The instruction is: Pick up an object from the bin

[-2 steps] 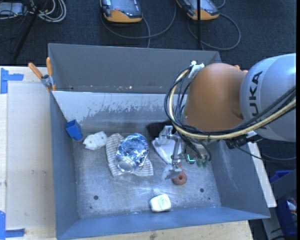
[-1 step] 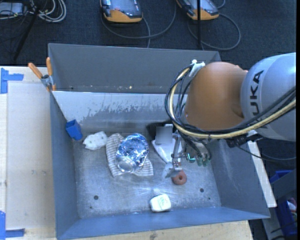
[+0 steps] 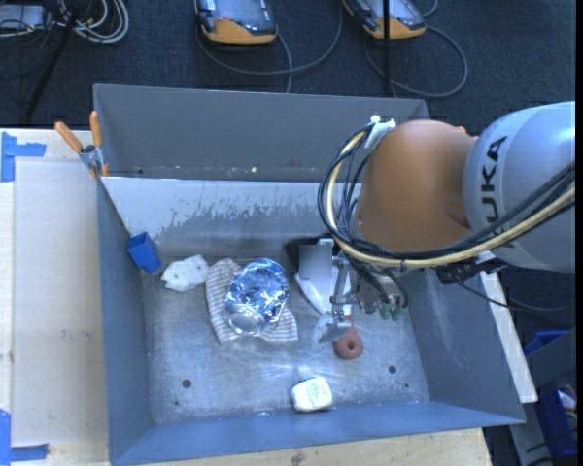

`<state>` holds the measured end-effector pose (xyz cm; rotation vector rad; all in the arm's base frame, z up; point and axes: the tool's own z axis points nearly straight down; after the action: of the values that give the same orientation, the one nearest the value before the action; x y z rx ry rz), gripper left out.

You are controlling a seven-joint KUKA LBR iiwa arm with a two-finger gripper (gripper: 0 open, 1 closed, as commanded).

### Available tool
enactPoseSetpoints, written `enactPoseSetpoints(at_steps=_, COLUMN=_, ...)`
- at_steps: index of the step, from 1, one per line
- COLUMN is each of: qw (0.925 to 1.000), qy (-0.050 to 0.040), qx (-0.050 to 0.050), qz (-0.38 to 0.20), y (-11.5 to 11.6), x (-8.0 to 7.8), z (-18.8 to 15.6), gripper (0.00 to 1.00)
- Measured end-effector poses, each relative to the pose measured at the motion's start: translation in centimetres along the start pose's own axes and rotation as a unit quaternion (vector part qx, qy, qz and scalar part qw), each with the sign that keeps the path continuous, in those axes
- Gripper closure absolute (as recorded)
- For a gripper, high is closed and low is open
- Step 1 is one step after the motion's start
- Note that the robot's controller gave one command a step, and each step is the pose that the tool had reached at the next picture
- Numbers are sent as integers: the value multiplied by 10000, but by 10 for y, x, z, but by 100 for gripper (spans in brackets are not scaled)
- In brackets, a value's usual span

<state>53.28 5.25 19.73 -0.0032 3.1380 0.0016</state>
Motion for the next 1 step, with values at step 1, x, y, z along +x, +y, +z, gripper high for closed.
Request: enactPoseSetpoints(at_steps=1, qw=10000, qy=2, qx=1, qz=-46, y=-2, x=2, z=60, gripper=0)
